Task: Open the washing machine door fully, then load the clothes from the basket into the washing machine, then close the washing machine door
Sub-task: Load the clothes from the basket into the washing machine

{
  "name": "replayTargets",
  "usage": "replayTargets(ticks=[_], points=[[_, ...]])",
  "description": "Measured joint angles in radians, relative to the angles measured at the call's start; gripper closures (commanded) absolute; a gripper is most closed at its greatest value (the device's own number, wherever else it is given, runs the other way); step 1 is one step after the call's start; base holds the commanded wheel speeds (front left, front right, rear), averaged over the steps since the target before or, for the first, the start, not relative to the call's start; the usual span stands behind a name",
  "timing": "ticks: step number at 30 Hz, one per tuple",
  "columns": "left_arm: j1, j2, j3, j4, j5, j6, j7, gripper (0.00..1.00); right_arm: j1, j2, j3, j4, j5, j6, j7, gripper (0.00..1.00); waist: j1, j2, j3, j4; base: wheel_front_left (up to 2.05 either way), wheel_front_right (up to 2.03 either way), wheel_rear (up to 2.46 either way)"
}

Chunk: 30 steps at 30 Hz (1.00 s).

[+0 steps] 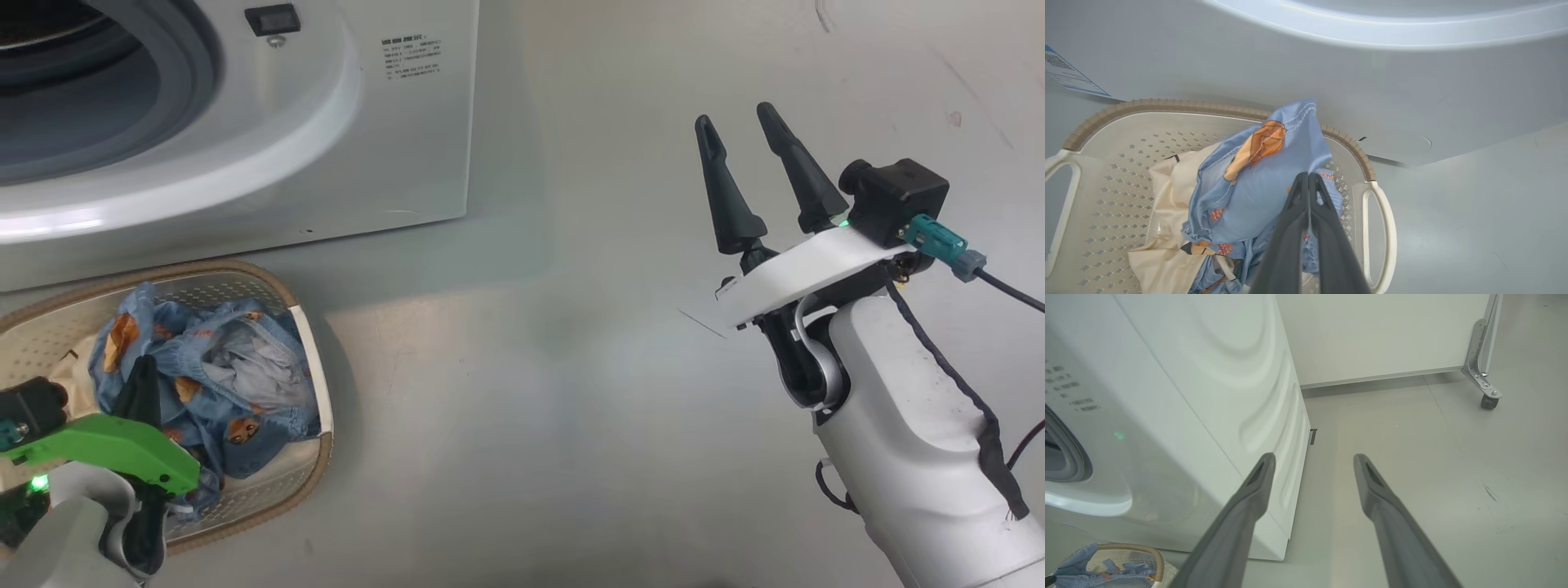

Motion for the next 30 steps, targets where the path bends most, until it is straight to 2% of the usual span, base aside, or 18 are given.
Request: replayTargets(ticks=[23, 30], points=[[0.138, 0.012, -0.028, -0.136, -0.036, 0.000, -0.043, 1.00, 0.125, -0.040, 0.003, 0.039, 0.042, 0.000, 0.000, 0.00, 0.0000, 0.0000, -0.243, 0.087, 0.00, 0.00, 0.00], [0.168, 0.028, 0.045, -0.215, -0.035, 0.000, -0.043, 1.00, 0.160, -0.045, 0.000, 0.044, 0.055, 0.000, 0.000, 0.00, 0.0000, 0.0000, -0.311, 0.116, 0.00, 0.00, 0.00]])
